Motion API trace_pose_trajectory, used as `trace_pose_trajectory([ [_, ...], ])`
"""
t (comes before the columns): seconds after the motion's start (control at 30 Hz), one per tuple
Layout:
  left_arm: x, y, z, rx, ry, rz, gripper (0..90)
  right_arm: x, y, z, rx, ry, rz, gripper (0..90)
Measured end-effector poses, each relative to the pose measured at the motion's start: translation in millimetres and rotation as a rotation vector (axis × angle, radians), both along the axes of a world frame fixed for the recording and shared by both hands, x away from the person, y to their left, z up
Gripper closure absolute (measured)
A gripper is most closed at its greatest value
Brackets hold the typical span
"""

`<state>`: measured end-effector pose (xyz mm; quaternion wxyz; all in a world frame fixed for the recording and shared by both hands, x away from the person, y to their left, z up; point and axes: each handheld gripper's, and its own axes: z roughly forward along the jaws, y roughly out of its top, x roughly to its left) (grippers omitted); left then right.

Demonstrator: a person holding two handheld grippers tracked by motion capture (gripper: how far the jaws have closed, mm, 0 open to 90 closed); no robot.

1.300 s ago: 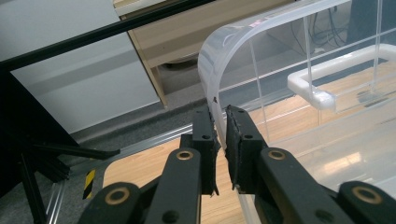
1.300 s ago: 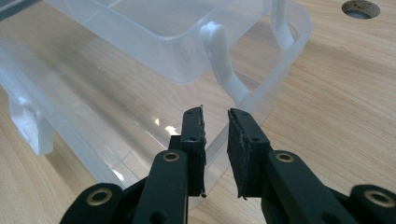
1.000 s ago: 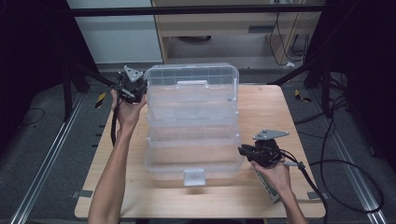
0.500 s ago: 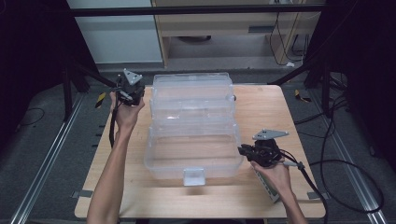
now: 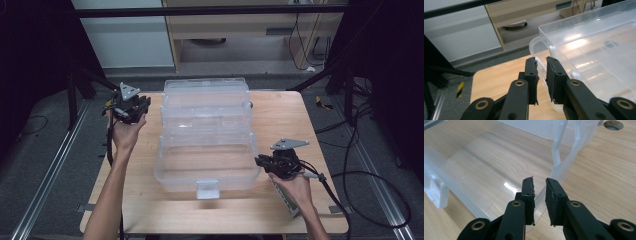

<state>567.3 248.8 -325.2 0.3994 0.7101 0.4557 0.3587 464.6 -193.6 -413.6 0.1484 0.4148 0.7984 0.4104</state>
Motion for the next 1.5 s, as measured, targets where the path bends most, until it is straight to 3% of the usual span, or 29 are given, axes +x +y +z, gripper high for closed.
trace_pose_trajectory([
  [0.37,-38.7,7.6,-5.7,-0.006,0.016,-0.061,74.1,0.0,-0.1,-0.2,-0.005,-0.008,0.005,77.3],
  [0.53,-55.4,5.4,-13.6,0.011,0.028,-0.085,72.2,0.0,0.0,-0.2,-0.005,-0.008,0.005,77.2],
  [0.77,-72.8,4.1,-25.4,0.000,0.056,-0.114,70.0,-0.1,0.0,-0.3,-0.005,-0.008,0.005,77.2],
  [0.8,-73.5,3.8,-28.0,0.005,0.044,-0.133,69.7,-0.2,0.1,-0.2,-0.004,-0.006,0.003,77.2],
  [0.83,-77.4,3.3,-30.4,0.010,0.066,-0.117,69.1,-0.2,0.1,-0.2,-0.005,-0.008,0.004,77.2],
  [1.13,-86.6,11.4,-51.4,0.001,0.117,-0.099,65.3,-0.6,0.6,-0.3,-0.005,-0.010,0.002,77.2],
  [1.5,-100.2,12.0,-62.2,0.004,0.182,-0.108,58.6,-0.7,0.9,-0.6,-0.008,-0.016,-0.001,76.5],
])
